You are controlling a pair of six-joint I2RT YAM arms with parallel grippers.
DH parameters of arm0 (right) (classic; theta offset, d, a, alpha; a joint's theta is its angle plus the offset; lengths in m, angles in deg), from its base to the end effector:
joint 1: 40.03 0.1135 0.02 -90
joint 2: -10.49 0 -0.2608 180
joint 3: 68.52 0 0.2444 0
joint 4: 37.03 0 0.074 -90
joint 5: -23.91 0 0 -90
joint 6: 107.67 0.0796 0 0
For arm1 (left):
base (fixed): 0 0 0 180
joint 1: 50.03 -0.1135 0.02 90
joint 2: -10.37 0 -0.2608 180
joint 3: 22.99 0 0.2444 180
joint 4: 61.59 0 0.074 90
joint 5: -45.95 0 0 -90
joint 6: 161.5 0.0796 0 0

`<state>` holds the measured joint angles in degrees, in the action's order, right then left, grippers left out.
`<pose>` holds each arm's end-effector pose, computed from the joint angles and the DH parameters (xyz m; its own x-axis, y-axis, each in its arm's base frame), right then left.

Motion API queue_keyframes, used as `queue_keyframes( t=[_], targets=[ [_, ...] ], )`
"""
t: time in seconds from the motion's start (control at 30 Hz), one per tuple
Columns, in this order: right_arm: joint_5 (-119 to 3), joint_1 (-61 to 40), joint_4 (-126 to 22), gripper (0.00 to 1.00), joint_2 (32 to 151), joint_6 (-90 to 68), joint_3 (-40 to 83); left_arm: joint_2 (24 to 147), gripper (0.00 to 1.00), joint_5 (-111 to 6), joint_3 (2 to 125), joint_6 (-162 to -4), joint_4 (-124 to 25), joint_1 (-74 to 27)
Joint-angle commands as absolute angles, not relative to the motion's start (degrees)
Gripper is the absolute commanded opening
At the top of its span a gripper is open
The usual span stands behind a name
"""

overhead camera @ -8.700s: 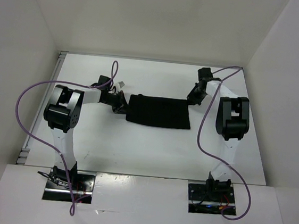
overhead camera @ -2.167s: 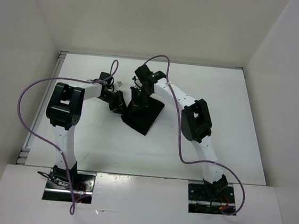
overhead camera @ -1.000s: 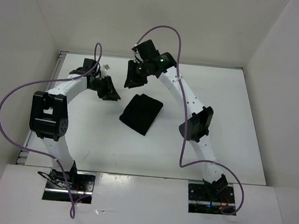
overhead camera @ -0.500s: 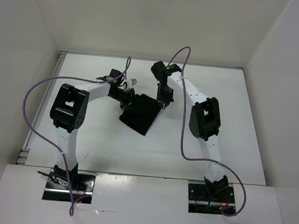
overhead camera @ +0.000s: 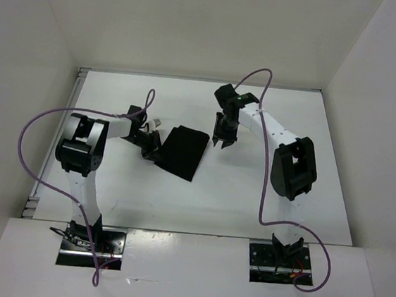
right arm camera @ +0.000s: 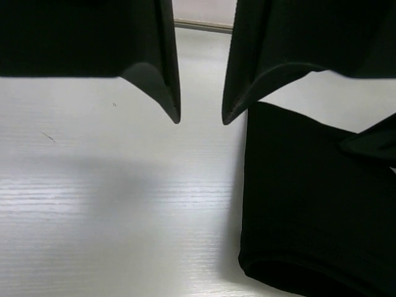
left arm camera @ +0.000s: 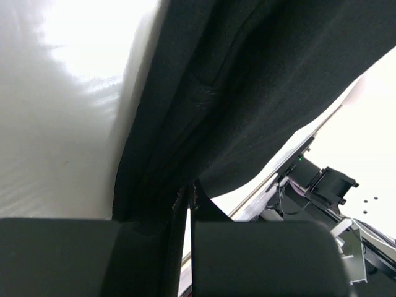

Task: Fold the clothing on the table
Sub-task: Fold the skirt

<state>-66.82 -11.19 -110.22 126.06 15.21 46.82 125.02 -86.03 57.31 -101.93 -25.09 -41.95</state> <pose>0.3691 0.2021 0.2006 -0.9652 0.0882 -0.2463 0.0534 0.9880 0.1447 0.3630 -0.1053 0.0868 -0.9694 -0.2427 0.0372 -0.1963 0.6753 -0.7110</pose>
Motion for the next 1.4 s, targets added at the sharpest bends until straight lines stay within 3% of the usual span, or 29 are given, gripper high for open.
queue_keyframes(
  t=[0.0, 0.2, 0.33, 0.43, 0.73, 0.97, 1.03, 1.07, 1.1, 1.17, 1.2, 1.37],
  targets=[
    [-61.96, -12.17, -102.49, 0.4, 121.77, 15.47, 44.14, 125.5, 0.1, -79.73, 54.94, -100.68, -23.64, -41.59],
    [-51.17, -14.53, -91.42, 0.42, 121.93, 14.32, 41.5, 124.72, 0.1, -77.89, 53.89, -100.68, -23.64, -40.98],
    [-45.35, -15.07, -89.12, 0.19, 128.17, 14.32, 46.31, 123.49, 0.1, -77.27, 53.89, -100.68, -22.42, -40.98],
    [-42.27, -15.07, -87.55, 0.13, 132.29, 14.32, 47.56, 122.08, 0.1, -77.27, 53.89, -100.68, -22.41, -40.98],
    [-41.82, -15.07, -85.7, 0.09, 140.22, 14.94, 45.19, 119.79, 0.1, -76.66, 52.74, -100.68, -21.89, -40.98],
    [-46.49, -16.21, -85.17, 0.09, 133.58, 13.63, 43.69, 116.56, 0.1, -78.75, 55.02, -98.93, -18.64, -41.5],
    [-48.23, -16.91, -85.87, 0.14, 129.61, 13.0, 44.83, 114.09, 0.15, -81.56, 56.34, -98.4, -18.63, -41.5],
    [-49.29, -16.91, -86.83, 0.18, 125.15, 13.0, 44.84, 112.69, 0.23, -85.15, 56.87, -97.87, -18.63, -42.02],
    [-50.52, -17.61, -87.71, 0.31, 122.84, 12.48, 44.31, 109.8, 0.29, -87.01, 56.88, -97.86, -19.16, -42.03],
    [-55.96, -18.31, -88.41, 0.42, 118.36, 12.48, 42.91, 105.93, 0.38, -92.36, 58.36, -97.07, -20.91, -42.55],
    [-57.81, -19.1, -89.29, 0.45, 114.33, 12.48, 40.73, 104.86, 0.43, -93.69, 58.37, -97.07, -21.61, -42.56],
    [-62.04, -20.52, -90.18, 0.5, 104.99, 12.91, 29.32, 98.46, 0.51, -92.66, 52.5, -101.89, -30.04, -42.56]
  ],
)
